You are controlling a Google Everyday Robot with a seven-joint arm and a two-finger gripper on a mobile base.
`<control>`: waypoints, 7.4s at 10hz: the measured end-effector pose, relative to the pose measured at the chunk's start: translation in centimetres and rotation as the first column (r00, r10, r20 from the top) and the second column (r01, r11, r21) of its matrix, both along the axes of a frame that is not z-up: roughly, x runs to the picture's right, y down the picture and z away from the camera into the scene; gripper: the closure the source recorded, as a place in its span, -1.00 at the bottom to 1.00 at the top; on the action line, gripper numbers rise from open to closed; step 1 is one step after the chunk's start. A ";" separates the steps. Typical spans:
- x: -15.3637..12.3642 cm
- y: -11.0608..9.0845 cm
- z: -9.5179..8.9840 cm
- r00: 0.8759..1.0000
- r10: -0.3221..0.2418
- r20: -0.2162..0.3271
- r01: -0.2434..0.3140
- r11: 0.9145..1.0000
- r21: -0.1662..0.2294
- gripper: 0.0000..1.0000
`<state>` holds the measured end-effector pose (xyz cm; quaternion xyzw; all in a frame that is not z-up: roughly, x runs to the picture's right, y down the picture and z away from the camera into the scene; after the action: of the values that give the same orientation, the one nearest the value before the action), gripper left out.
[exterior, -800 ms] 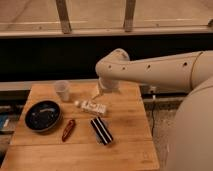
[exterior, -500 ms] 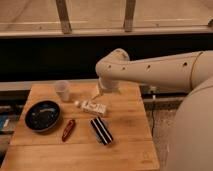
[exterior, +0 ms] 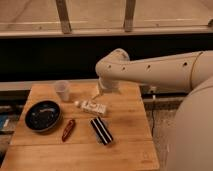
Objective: Place the pepper in the ceramic bowl
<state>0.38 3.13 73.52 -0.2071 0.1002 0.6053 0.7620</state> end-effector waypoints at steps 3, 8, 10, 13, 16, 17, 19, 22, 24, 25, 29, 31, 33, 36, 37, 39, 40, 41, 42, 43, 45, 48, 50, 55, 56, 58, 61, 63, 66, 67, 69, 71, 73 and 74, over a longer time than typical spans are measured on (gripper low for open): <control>0.0 0.0 0.0 1.000 0.000 0.000 0.000 1.000 0.000 -0.60; 0.0 0.0 0.0 1.000 0.000 0.000 0.000 1.000 0.000 -0.60; 0.0 0.0 0.0 1.000 -0.002 -0.001 0.002 1.000 -0.001 -0.60; -0.9 0.7 -0.1 1.000 -0.004 0.025 0.004 1.000 -0.013 -0.60; -4.3 3.3 -1.0 0.996 -0.034 0.078 0.037 0.999 -0.036 -0.60; -6.1 4.5 -1.4 0.994 -0.054 0.096 0.058 0.998 -0.040 -0.60; -9.5 6.1 -2.0 0.988 -0.106 0.116 0.112 0.993 -0.039 -0.60; -14.9 8.7 -2.0 0.968 -0.195 0.156 0.204 0.978 -0.045 -0.60; -17.8 11.2 -1.7 0.954 -0.237 0.184 0.253 0.965 -0.066 -0.60; -19.1 12.5 -1.7 0.944 -0.262 0.200 0.281 0.957 -0.076 -0.60; -19.0 12.6 -1.6 0.944 -0.266 0.196 0.285 0.955 -0.078 -0.60; -18.9 12.6 -1.4 0.943 -0.269 0.197 0.290 0.953 -0.085 -0.60; -20.6 14.4 -0.2 0.931 -0.282 0.230 0.316 0.941 -0.125 -0.60; -23.0 19.1 3.1 0.920 -0.293 0.259 0.347 0.917 -0.196 -0.60; -24.0 20.7 4.1 0.918 -0.296 0.264 0.357 0.907 -0.222 -0.60; -24.3 21.8 5.2 0.923 -0.291 0.252 0.354 0.897 -0.263 -0.60; -24.2 21.9 5.5 0.926 -0.288 0.243 0.350 0.895 -0.275 -0.60; -24.1 21.9 5.6 0.928 -0.288 0.236 0.349 0.894 -0.281 -0.60; -23.8 21.7 5.8 0.932 -0.285 0.224 0.342 0.895 -0.285 -0.60; -23.7 21.5 6.1 0.935 -0.283 0.215 0.338 0.896 -0.287 -0.60; -24.0 22.3 7.1 0.933 -0.299 0.199 0.349 0.886 -0.306 -0.31; -24.0 22.6 7.6 0.933 -0.304 0.191 0.351 0.881 -0.317 0.29; -23.5 22.1 7.6 0.935 -0.302 0.184 0.347 0.883 -0.317 0.66; -23.2 21.2 6.2 0.939 -0.271 0.213 0.325 0.903 -0.280 1.00; -22.7 20.4 5.4 0.943 -0.240 0.232 0.298 0.918 -0.261 1.00; -22.7 19.5 3.8 0.929 -0.182 0.321 0.258 0.942 -0.212 1.00; -22.3 16.9 1.1 0.881 -0.111 0.461 0.186 0.975 -0.122 1.00; -22.5 15.3 0.0 0.839 -0.104 0.534 0.166 0.984 -0.070 1.00; -24.7 13.8 0.0 0.783 -0.125 0.609 0.181 0.983 -0.032 1.00; -26.0 13.1 0.2 0.763 -0.140 0.631 0.195 0.981 -0.019 1.00; -28.9 11.9 0.4 0.723 -0.176 0.668 0.228 0.974 0.010 1.00; -31.3 10.5 0.9 0.683 -0.209 0.700 0.256 0.966 0.038 1.00; -34.1 9.7 1.6 0.649 -0.238 0.722 0.292 0.955 0.052 1.00; -35.6 9.4 2.2 0.630 -0.246 0.736 0.310 0.949 0.052 1.00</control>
<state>-35.21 12.56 75.70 -0.4446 -0.1596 0.3416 0.8125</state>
